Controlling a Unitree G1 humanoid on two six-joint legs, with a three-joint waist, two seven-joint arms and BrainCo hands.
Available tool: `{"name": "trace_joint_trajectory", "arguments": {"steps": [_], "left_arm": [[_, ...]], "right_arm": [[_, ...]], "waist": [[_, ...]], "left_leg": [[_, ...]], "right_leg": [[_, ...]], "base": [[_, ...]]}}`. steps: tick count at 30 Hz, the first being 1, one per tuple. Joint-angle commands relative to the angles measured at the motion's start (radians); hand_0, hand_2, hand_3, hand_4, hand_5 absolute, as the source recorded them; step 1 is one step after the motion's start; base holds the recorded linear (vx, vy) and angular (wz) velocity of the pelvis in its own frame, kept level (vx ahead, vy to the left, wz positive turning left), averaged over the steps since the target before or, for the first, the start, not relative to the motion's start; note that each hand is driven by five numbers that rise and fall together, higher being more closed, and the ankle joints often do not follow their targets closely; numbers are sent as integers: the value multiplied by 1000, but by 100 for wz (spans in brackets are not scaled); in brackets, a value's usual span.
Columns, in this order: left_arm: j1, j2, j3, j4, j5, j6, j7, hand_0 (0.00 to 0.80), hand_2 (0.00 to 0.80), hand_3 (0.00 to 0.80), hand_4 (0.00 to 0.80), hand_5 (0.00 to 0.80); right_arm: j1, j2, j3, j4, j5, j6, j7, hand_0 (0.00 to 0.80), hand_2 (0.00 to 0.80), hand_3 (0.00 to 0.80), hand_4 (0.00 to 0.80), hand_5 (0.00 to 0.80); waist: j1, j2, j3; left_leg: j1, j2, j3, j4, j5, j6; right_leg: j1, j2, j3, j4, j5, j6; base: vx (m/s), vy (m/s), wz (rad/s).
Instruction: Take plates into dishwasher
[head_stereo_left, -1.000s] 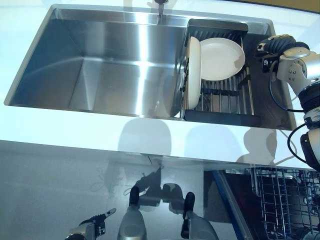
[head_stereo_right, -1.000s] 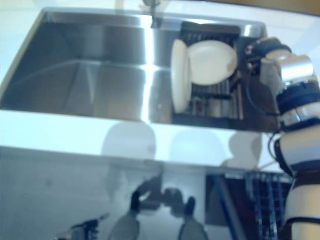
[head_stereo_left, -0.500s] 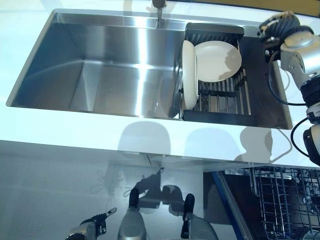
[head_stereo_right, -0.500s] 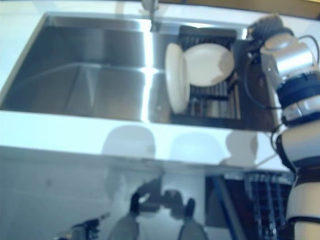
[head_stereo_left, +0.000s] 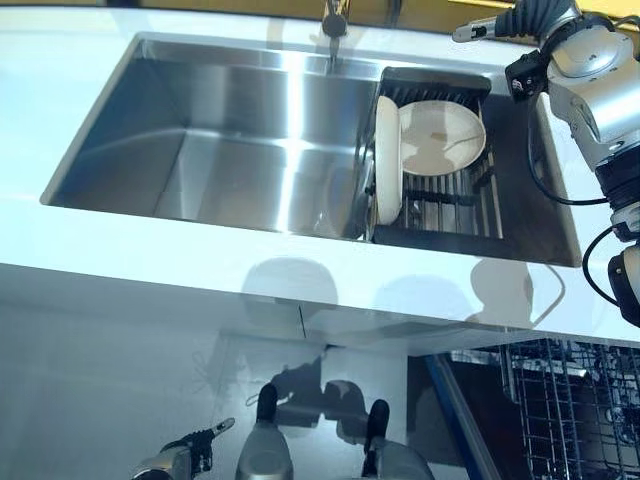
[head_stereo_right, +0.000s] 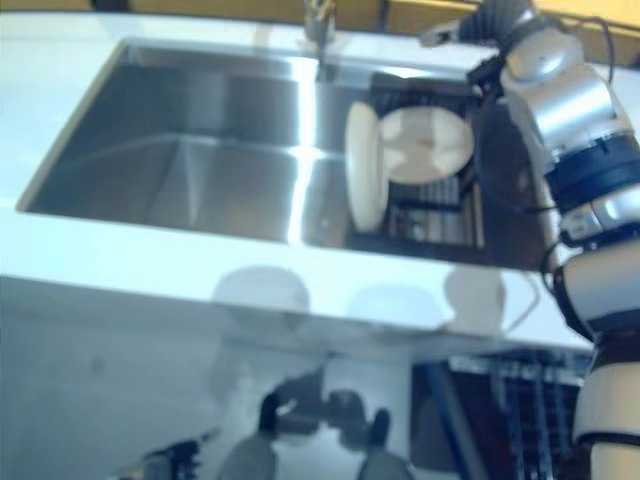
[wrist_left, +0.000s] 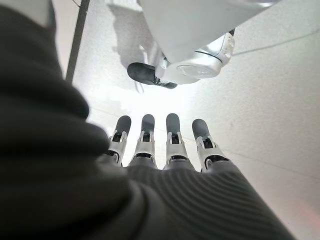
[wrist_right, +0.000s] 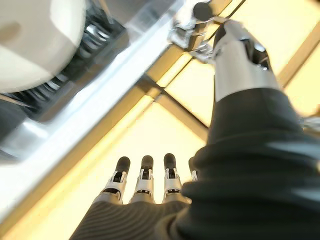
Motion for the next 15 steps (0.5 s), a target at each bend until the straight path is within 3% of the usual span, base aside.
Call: {"name": "trace_joint_trajectory", "arguments": {"steps": [1,6,15], "left_arm": [[27,37,-46,35,59,-8,-11,0,0,0,0,0],[50,55,-41,21,71,-15,-13,0,0,0,0,0],[47,76,-23,-9,74,-20,-21,0,0,0,0,0]], "right_arm": [[-156,-83,175,-40,-382,-164,61,0,0,0,0,0],[-267,-152,387,-128,-682,-290,41,0,0,0,0,0],[-294,-242,499,-233,-981,-437,58,0,0,0,0,0]], "waist": [[23,-73,-62],[30,-96,-73],[25,-112,-54]], "left_leg": [[28,-2,12,-4,-7,15],[23,2,12,-4,-9,17],[-10,2,4,-4,-3,20]], "right_leg": [[26,-64,6,-1,9,64],[24,-59,-1,-1,6,73],[-2,-57,-12,-1,12,79]], "base": [[41,-19,0],[-13,-27,0],[-61,-30,5]]}}
